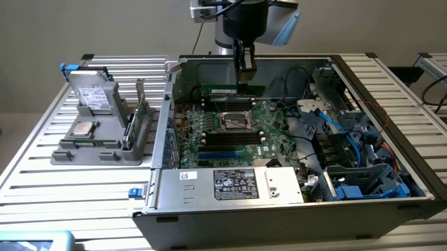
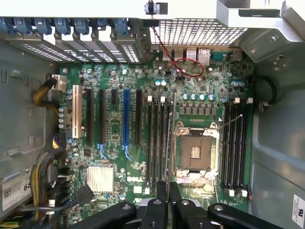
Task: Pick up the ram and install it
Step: 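Insert the ram into the slot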
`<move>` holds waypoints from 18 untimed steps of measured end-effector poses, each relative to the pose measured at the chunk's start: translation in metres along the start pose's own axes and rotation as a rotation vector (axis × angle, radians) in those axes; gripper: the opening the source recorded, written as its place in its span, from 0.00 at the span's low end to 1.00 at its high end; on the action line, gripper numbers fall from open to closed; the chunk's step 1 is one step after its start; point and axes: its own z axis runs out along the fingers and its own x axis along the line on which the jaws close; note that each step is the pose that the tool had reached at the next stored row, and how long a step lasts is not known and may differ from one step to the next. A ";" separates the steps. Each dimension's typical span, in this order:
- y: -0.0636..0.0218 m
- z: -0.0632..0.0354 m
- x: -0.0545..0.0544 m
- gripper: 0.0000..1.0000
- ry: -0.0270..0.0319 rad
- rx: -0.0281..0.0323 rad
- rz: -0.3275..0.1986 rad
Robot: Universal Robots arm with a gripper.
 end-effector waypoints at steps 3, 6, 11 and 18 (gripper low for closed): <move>-0.0005 0.0055 0.000 0.14 -0.0009 0.0000 0.000; -0.0007 0.0111 0.000 0.14 -0.0011 0.0000 0.000; -0.0009 0.0188 -0.001 0.14 -0.0014 0.0002 -0.006; -0.0016 0.0247 -0.002 0.14 -0.0037 0.0015 -0.053</move>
